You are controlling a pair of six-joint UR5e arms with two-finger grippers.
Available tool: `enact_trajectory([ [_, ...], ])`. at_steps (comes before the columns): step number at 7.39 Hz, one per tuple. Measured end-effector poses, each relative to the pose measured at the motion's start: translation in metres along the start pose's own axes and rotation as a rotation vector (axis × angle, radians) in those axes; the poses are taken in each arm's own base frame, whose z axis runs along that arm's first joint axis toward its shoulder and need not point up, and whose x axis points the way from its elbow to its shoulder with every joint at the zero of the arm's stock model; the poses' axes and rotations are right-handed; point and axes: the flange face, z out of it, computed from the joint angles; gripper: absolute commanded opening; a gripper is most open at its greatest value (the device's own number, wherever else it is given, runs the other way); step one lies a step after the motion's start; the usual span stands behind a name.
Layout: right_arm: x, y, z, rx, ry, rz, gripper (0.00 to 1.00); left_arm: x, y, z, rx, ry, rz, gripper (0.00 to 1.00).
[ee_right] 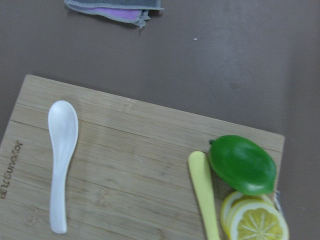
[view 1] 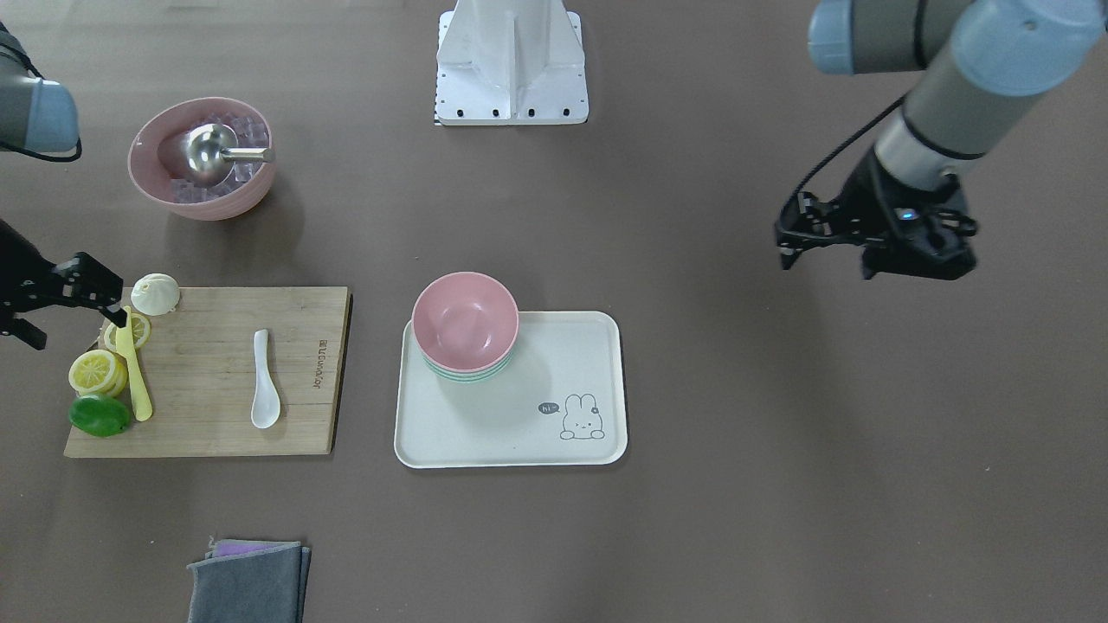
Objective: Stack pink bowl on green and place spoon
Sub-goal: 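Withdraw the left arm while the right arm reaches toward the white spoon, then grasp the white ceramic spoon on the cutting board with the right gripper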
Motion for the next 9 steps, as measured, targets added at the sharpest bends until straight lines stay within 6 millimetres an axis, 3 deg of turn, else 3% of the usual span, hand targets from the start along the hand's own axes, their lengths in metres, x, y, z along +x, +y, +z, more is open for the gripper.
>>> enact_trajectory([
  [1, -0.030, -0.004, 0.014, 0.002, 0.002, 0.021, 1.00, -0.075, 0.006, -0.017, -0.019, -0.048, 0.067, 0.99],
  [3, -0.070, -0.007, 0.040, -0.002, 0.028, 0.059, 1.00, -0.228, 0.036, -0.040, -0.058, -0.042, 0.137, 0.99],
  [4, -0.084, -0.007, 0.054, -0.007, 0.051, 0.072, 1.00, -0.282, 0.056, -0.047, -0.062, -0.026, 0.145, 0.99],
  [5, -0.099, -0.006, 0.071, -0.008, 0.073, 0.082, 0.98, -0.310, 0.070, -0.050, -0.059, -0.019, 0.146, 0.99],
  [6, -0.115, -0.005, 0.086, -0.002, 0.094, 0.082, 0.85, -0.321, 0.077, -0.051, -0.059, -0.016, 0.145, 0.99],
  [8, -0.131, -0.002, 0.102, 0.005, 0.113, 0.065, 0.72, -0.325, 0.081, -0.051, -0.060, -0.014, 0.145, 0.98],
  [9, -0.134, 0.000, 0.106, 0.001, 0.115, 0.058, 0.59, -0.326, 0.082, -0.050, -0.062, -0.013, 0.143, 0.99],
])
